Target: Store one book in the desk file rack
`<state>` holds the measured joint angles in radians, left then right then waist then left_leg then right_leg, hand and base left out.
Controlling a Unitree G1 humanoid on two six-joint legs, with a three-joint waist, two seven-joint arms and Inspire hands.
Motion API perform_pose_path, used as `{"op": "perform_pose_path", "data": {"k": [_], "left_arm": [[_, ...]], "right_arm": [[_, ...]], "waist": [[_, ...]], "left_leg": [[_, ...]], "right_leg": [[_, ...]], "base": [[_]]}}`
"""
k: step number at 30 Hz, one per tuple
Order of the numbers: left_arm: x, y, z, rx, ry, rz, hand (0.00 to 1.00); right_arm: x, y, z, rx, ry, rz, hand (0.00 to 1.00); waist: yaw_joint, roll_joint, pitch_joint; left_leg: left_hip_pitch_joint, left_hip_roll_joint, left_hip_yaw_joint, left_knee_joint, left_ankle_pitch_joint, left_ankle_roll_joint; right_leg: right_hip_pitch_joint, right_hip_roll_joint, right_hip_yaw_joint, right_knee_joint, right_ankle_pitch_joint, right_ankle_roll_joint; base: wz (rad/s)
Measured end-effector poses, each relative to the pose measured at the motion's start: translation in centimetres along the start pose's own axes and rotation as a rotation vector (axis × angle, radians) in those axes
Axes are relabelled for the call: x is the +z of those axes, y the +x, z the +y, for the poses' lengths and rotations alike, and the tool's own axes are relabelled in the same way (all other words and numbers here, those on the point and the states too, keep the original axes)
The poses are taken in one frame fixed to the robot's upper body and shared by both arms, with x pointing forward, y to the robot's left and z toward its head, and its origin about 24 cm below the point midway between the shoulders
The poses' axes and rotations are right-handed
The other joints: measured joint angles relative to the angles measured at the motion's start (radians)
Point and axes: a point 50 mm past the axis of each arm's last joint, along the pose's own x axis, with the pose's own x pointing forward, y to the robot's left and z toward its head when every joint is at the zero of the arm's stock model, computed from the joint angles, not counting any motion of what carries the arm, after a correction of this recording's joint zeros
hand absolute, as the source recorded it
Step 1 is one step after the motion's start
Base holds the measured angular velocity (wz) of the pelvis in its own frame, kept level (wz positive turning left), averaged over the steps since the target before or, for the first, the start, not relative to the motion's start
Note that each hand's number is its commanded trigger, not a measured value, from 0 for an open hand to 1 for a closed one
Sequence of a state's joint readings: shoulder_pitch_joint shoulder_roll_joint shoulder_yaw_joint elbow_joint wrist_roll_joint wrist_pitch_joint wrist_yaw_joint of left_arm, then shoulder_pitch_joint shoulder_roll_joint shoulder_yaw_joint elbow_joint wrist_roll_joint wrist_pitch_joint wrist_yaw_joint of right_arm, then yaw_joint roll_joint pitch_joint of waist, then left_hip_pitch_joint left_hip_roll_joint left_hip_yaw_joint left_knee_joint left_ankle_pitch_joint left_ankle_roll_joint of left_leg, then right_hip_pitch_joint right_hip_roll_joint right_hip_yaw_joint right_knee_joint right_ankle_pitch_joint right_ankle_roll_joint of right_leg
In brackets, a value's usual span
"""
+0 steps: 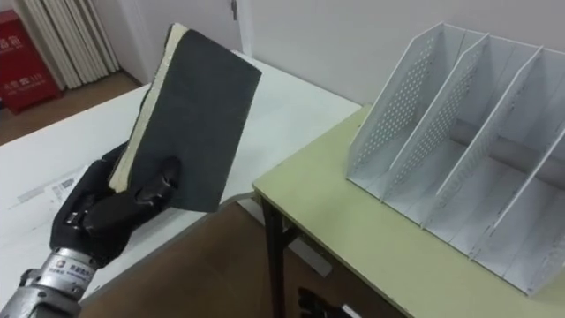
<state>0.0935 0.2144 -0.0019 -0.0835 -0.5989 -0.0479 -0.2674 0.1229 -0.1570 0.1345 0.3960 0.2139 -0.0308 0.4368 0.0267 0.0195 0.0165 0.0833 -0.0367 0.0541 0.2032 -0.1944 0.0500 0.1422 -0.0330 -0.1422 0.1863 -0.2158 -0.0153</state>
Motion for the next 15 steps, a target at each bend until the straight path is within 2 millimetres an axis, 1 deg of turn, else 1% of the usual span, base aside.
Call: {"op": "perform_pose_path", "data": {"k": [2,5,8,12,15], "left_arm": [[-0.6,-0.6,0.1,-0.023,-0.028,0.022,1.0],[-2.0,-1.7,0.5,-0.031,-0.064,0.088,1.0],[-3.1,-2.3,0.9,-0.047,-0.084,0.153,1.0],[-4.2,-2.8,1.1,-0.064,-0.104,0.202,1.0],[-4.8,-2.9,0.9,-0.082,-0.117,0.228,1.0]], "right_arm": [[1.3,0.0,0.1,0.02,0.045,-0.075,0.0],[2.4,0.1,0.2,0.057,0.153,-0.16,0.0],[3.0,-0.1,0.1,0.077,0.2,-0.211,0.0],[3.4,-0.1,0.1,0.105,0.241,-0.244,0.0],[4.1,-0.2,0.2,0.129,0.244,-0.278,0.0]], "waist": [[-0.001,0.0,-0.0001],[-0.01,0.0,-0.0008],[-0.022,-0.001,-0.0013],[-0.023,0.0,-0.0016],[-0.025,0.002,-0.0012]], "left_leg": [[-0.004,0.0,0.0,0.0,0.0,0.0],[-0.012,0.0,0.0,0.009,0.0,0.0],[-0.034,0.0,0.003,0.023,0.0,0.0],[-0.034,0.004,0.013,0.023,-0.001,0.0],[-0.037,0.008,0.016,0.026,-0.002,-0.002]], "right_leg": [[-0.002,0.0,0.0,-0.001,0.0,0.0],[-0.002,0.001,-0.001,0.0,0.0,0.0],[-0.013,-0.001,-0.013,0.003,0.0,0.0],[-0.013,0.0,-0.013,0.004,0.001,-0.002],[-0.015,0.002,-0.014,0.006,0.003,-0.004]], "base": [[0.0],[0.04],[0.14],[0.01],[0.0]]}}
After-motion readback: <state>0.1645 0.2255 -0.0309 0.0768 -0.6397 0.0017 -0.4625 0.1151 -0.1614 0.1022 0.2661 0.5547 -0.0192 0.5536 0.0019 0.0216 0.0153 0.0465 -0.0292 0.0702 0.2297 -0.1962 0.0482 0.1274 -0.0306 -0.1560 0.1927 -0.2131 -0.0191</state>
